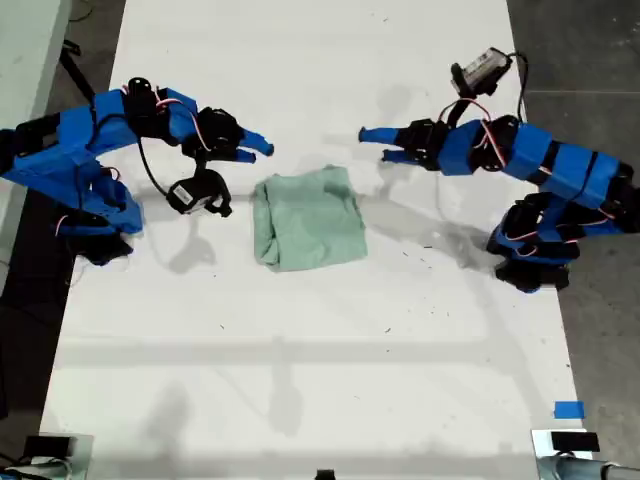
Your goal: Fold t-shirt
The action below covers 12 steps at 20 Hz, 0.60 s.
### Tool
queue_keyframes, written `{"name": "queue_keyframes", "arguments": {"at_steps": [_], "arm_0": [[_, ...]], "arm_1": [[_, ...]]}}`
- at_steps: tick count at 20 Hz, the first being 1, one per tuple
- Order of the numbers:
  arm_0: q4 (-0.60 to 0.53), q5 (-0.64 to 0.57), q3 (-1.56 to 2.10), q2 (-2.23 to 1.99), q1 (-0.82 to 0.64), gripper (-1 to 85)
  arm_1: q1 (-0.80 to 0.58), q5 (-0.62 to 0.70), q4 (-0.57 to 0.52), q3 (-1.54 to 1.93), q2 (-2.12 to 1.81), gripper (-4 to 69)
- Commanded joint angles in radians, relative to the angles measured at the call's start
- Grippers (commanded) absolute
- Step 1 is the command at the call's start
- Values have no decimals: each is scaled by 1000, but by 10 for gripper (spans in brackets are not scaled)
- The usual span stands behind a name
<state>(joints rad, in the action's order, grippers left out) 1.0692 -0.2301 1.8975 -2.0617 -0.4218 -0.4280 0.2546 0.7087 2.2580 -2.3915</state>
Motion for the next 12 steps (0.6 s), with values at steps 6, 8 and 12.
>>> {"name": "queue_keyframes", "arguments": {"at_steps": [6,8,12], "arm_0": [[-146,67,442,-377,133,74],[-187,135,607,-492,225,57],[-163,206,884,-844,354,0]], "arm_1": [[196,-152,219,390,-586,94],[288,-184,252,420,-609,72],[394,-121,34,423,-497,-14]]}}
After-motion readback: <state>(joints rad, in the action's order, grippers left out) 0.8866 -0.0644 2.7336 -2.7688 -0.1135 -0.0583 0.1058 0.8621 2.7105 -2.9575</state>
